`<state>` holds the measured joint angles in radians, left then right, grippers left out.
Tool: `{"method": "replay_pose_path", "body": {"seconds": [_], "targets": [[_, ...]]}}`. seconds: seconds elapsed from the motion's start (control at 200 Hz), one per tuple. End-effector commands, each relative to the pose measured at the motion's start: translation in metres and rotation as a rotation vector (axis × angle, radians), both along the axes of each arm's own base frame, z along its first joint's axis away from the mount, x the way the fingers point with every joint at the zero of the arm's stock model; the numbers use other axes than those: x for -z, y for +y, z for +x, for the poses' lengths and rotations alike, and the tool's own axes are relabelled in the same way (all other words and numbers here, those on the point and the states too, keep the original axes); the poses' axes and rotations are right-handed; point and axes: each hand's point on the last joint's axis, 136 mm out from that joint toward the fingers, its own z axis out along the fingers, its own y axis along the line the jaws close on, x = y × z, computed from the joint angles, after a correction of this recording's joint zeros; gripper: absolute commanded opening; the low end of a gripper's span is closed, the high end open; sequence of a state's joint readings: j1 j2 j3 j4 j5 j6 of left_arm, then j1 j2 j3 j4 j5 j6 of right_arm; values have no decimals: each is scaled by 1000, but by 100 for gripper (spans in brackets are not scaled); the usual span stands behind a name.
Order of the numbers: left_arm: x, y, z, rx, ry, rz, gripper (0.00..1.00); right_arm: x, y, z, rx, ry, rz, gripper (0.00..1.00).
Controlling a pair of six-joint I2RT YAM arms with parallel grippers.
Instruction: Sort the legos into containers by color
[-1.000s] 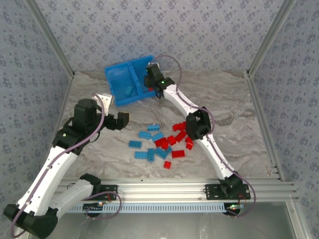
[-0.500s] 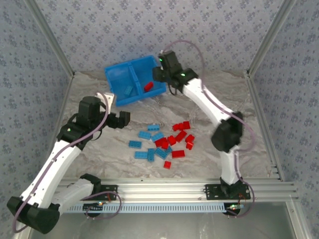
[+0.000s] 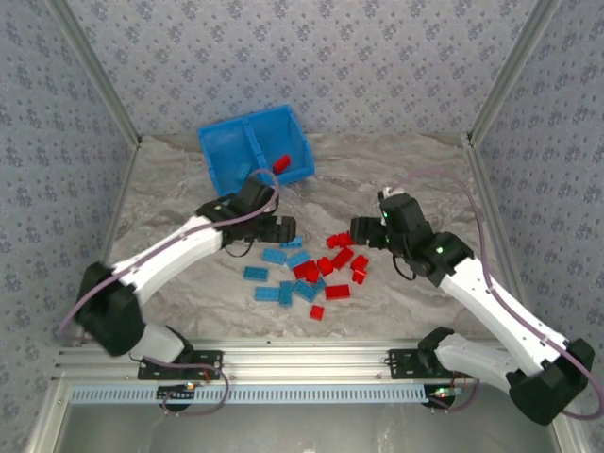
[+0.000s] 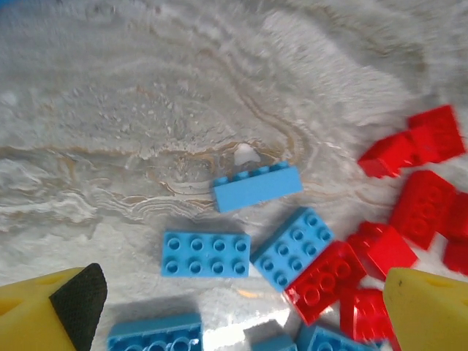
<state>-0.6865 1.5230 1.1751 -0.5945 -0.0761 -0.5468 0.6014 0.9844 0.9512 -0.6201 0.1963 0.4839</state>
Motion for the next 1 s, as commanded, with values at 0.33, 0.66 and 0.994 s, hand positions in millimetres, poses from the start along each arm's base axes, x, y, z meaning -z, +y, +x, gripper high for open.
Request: {"method": "replay_pose_path", "body": {"seconds": [0.33,0.66,0.994], "targets": [[80,-51,30,-73,104,51,99,7,-29,-19,112,41,-4,93],[104,-57,32,-78,140,84,92,9,-32,-20,127,54,-3,95],[112,-52,23,-76,172,100,60,12,-36,-21,161,63,-1,95]]}}
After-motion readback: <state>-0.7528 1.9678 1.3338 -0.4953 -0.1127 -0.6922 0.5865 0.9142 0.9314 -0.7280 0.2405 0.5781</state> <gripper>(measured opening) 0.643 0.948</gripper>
